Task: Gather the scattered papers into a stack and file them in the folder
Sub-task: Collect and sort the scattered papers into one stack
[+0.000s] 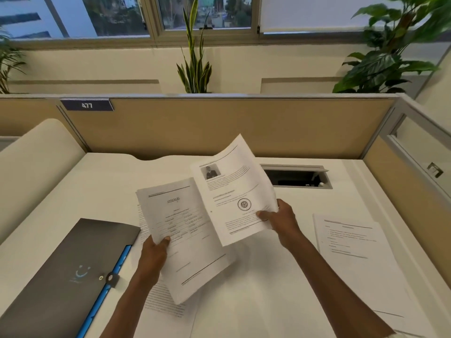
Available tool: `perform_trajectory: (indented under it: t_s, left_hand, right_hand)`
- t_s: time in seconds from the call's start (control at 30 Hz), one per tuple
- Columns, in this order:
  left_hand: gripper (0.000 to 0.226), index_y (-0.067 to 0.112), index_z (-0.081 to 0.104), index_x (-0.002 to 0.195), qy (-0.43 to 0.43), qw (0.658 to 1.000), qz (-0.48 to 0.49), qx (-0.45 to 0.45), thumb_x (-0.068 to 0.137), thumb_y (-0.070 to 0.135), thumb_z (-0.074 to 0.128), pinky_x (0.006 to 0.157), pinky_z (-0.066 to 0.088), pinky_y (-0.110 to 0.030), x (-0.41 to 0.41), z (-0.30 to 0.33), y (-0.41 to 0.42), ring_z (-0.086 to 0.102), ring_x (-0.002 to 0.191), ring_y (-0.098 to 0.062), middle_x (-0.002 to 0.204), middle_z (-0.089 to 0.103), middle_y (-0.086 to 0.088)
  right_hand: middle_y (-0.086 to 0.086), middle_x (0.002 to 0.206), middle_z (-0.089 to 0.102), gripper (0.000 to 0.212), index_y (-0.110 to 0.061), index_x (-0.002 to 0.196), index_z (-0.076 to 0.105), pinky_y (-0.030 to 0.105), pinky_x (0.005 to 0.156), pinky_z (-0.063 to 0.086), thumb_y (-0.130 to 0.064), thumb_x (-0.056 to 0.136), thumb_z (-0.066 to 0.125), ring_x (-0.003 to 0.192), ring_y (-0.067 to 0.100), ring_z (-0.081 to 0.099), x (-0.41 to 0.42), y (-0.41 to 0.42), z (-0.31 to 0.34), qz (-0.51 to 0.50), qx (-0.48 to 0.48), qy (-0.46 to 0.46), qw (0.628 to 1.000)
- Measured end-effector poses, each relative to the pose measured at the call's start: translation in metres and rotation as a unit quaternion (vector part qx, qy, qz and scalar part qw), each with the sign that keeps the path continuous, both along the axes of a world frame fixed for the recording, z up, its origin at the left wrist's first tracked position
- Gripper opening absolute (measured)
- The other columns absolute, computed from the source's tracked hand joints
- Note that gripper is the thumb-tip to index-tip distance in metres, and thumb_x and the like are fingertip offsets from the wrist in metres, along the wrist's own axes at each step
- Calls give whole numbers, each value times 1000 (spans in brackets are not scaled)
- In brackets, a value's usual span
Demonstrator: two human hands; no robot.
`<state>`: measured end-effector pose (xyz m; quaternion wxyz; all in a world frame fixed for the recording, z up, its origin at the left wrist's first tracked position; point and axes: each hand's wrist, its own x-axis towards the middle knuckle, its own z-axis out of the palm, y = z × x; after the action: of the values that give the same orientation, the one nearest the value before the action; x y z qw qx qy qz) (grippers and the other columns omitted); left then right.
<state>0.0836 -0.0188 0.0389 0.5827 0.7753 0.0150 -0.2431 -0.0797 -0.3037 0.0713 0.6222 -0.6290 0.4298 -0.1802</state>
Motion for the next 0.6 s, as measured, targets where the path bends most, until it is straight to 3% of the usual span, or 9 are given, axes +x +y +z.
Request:
perform_trajectory:
  t_s: [0.07,0.17,0.3,0.4,0.47,0.53,0.6]
  left_hand:
    - [35,8,54,133,37,998,-7,-40,99,12,55,98,50,-57,-7,4,-5,63,112,-35,125,66,-13]
    - [24,9,63,118,88,992,-21,-91,95,4,59,78,58,-45,-20,10,-12,69,96,-31,108,73,-11]
    - [21,6,70,107,98,989,-61,-96,90,-2,61,84,57,-51,-38,16,-20,70,96,-38,103,75,-17]
    - [17,3,72,102,78,988,-92,-95,88,-1,63,84,58,-52,-47,21,-21,71,94,-40,98,76,-18]
    - [18,4,71,106,75,984,-122,-110,89,4,65,86,57,-56,-53,25,-21,71,96,-41,100,76,-18]
    - [21,4,70,111,79,977,-152,-127,91,7,65,87,56,-57,-57,28,-22,71,98,-40,106,74,-20]
    - [22,5,69,113,81,970,-183,-139,92,8,64,83,58,-53,-61,29,-24,72,97,-38,109,73,-21]
  right_hand:
    - [7,104,68,44,-13,106,58,41,74,61,-12,69,81,91,26,67,-5,18,8,16,38,1,999]
    - [6,111,63,59,-13,118,51,43,82,58,-15,67,83,96,25,64,-16,47,8,16,34,27,999]
    - [6,121,59,72,-16,126,41,39,84,56,-27,68,83,101,23,59,-37,73,5,59,-55,123,989]
    - [14,137,48,103,-8,141,26,43,99,47,-51,65,81,123,32,48,-49,69,10,129,-184,274,935]
    - [15,148,37,118,-8,148,16,47,104,38,-66,63,75,135,35,35,-53,61,18,130,-247,320,905]
    - [13,152,34,121,-10,149,15,45,102,39,-71,62,72,137,35,35,-53,53,29,124,-213,284,927]
    - [9,147,43,109,-13,147,24,36,88,45,-64,65,75,128,30,48,-55,47,37,114,-119,206,965]
